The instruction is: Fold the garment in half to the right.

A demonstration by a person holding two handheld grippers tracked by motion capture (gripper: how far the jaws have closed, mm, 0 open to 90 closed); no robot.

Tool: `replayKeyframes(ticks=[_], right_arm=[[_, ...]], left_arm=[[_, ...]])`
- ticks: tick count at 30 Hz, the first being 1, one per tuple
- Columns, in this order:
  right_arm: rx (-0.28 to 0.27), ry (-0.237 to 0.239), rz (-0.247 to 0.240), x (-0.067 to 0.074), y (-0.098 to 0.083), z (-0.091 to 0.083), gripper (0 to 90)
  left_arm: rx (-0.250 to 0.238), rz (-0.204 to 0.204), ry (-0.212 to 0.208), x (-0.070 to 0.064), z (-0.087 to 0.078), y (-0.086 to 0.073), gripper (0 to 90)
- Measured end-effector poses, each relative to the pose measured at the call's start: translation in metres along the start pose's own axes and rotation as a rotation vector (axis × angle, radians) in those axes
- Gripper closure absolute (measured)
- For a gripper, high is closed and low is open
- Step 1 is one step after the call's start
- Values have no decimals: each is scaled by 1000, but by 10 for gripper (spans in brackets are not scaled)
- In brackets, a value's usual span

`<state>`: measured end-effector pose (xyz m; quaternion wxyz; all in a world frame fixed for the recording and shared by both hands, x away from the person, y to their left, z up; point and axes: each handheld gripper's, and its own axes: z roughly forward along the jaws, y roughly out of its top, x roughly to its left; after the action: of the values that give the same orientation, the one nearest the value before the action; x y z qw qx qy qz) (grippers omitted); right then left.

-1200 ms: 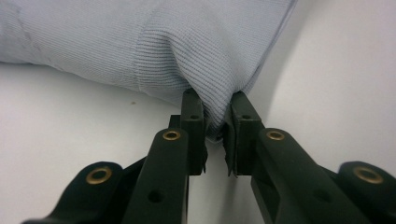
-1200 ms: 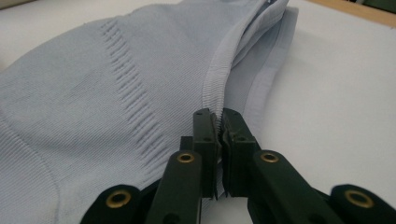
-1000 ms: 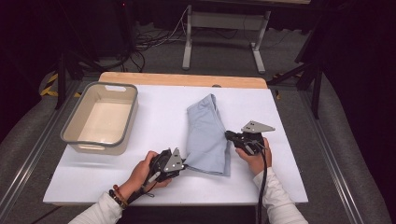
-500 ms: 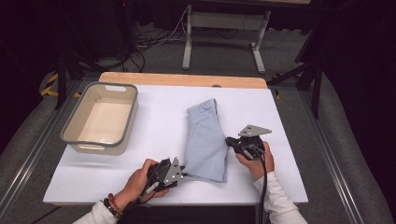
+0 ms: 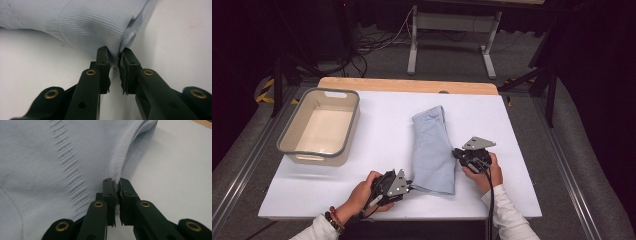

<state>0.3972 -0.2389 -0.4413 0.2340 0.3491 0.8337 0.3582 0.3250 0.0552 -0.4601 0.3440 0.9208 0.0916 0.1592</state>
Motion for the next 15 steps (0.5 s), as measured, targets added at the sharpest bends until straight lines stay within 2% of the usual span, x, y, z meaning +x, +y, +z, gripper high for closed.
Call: replayKeyframes(ticks=[5, 8, 9, 11, 14, 15], right_arm=[[10, -2, 2, 0, -2, 7, 830], [12, -5, 0, 0, -3, 10, 813], [10, -4, 4, 0, -3, 10, 809], [8, -4, 13, -1, -4, 9, 782], [1, -8, 10, -2, -5, 9, 770], [-3, -11, 8, -2, -5, 10, 766]], left_arm=[[2, -7, -17, 3, 0, -1, 810], [-2, -2, -40, 5, -3, -3, 760], [-14, -2, -56, 6, -6, -4, 719], [-39, 2, -58, 9, -12, -5, 647], [-123, -26, -71, 16, -24, -5, 583], [-128, -34, -65, 17, -26, -5, 555]])
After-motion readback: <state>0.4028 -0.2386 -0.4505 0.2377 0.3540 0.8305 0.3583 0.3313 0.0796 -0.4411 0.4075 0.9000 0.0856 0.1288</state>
